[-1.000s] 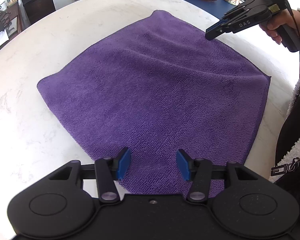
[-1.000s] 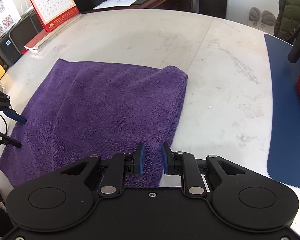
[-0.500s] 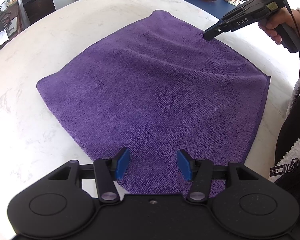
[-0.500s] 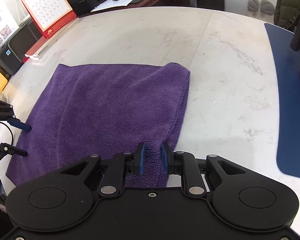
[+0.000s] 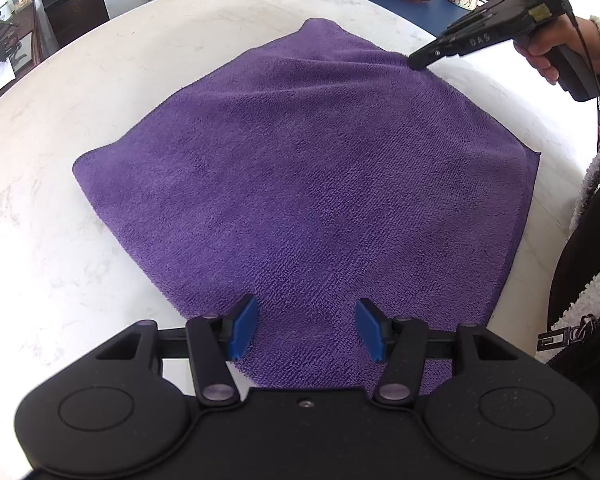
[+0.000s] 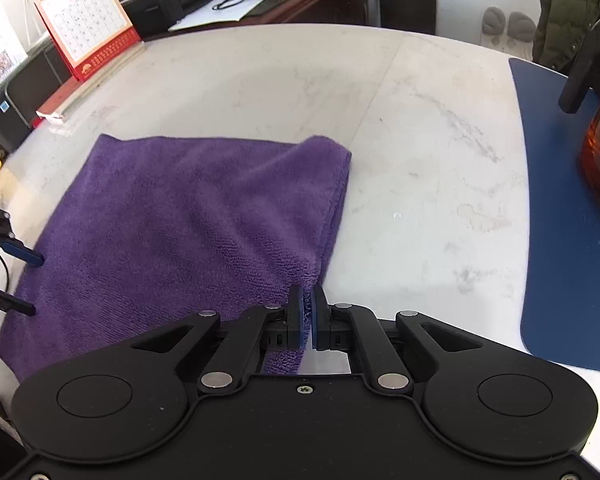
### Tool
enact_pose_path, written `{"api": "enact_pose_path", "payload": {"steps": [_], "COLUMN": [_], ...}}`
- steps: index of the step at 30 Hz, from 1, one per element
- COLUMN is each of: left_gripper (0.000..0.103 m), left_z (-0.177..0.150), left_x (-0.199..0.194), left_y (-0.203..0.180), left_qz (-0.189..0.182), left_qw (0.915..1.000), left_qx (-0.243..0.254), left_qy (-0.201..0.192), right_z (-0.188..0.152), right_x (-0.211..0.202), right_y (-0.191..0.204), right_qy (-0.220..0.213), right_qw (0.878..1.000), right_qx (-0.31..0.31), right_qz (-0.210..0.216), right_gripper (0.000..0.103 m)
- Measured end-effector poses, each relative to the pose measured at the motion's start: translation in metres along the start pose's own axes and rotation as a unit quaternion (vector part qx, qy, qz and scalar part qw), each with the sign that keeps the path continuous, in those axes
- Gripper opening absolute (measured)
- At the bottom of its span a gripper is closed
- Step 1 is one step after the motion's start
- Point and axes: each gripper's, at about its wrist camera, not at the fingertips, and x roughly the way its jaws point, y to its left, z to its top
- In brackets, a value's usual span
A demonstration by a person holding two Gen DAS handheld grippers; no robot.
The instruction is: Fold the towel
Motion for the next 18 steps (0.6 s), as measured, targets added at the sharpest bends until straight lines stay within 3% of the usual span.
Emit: {"api": "enact_pose_path", "payload": {"steps": [5,7,12,18], "left_gripper": [0.052,0.052,0.052,0.053], "left_z": [-0.001,-0.001,0.000,-0.001], "left_x": [0.000,0.000,0.001,0.001], "left_y": [0.000,-0.001,-0.002,-0.003], "left_qz": [0.001,0.001,-0.001,0.000], "left_qw": [1.0000,1.0000,1.0000,1.0000], "left_qx": [-0.001,0.000,0.002,0.003], "left_qy": [0.000,0.001,0.005,0.007], "right_z": [0.002,0.005,0.019,0.038], "right_x": [-0.002,-0.007,-0.010,0.012], "right_y": [-0.001,-0.005,-0.013,-0.006], "right_qy": [0.001,-0.008,-0.033,-0.033], "right_qw": [1.000,1.000,0.999,0.999], "right_qx": [0.011,0.019,0.021,-0.036], "right_qz": [-0.012,-0.011,-0.006,-0.004], "right_gripper": [0.007,0.012,0.012,0.012]}}
